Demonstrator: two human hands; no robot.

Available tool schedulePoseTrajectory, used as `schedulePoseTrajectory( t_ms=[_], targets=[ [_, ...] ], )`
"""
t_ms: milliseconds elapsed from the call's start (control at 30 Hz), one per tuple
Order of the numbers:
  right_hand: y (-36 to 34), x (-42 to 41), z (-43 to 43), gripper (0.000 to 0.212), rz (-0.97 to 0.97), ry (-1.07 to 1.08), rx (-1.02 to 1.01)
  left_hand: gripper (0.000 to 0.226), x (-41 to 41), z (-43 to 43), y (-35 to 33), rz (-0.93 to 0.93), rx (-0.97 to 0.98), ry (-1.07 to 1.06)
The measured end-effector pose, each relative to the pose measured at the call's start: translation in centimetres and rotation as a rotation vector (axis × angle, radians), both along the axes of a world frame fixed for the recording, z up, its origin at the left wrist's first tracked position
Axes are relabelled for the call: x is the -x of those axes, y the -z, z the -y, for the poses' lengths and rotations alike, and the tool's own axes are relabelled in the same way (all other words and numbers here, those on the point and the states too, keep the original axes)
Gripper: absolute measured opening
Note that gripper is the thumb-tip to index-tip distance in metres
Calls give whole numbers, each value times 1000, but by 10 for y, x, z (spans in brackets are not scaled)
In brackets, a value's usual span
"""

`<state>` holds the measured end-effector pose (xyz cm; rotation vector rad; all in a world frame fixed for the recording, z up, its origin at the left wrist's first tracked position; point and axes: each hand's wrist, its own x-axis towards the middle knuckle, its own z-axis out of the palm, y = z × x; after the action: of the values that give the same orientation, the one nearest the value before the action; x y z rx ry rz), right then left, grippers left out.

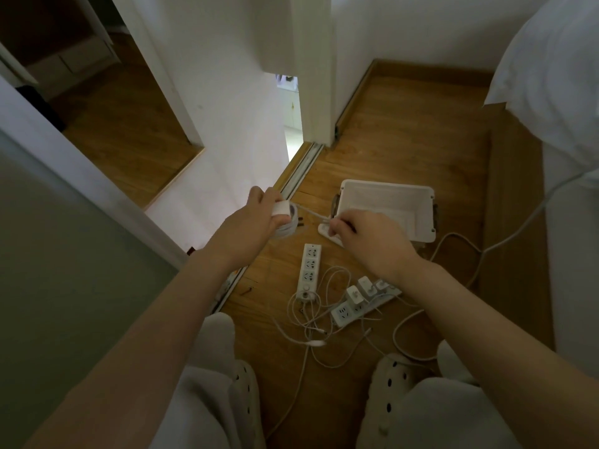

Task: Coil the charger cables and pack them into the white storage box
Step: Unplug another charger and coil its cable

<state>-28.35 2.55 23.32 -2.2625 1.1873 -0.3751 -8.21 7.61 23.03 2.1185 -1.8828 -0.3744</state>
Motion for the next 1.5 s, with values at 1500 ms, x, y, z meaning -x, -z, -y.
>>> schedulePoseTrajectory(
  t_ms=[1500],
  targets=[
    [27, -8, -3, 31, -14, -101, -60, 36, -10, -5, -20, -648, -256, 63]
  ],
)
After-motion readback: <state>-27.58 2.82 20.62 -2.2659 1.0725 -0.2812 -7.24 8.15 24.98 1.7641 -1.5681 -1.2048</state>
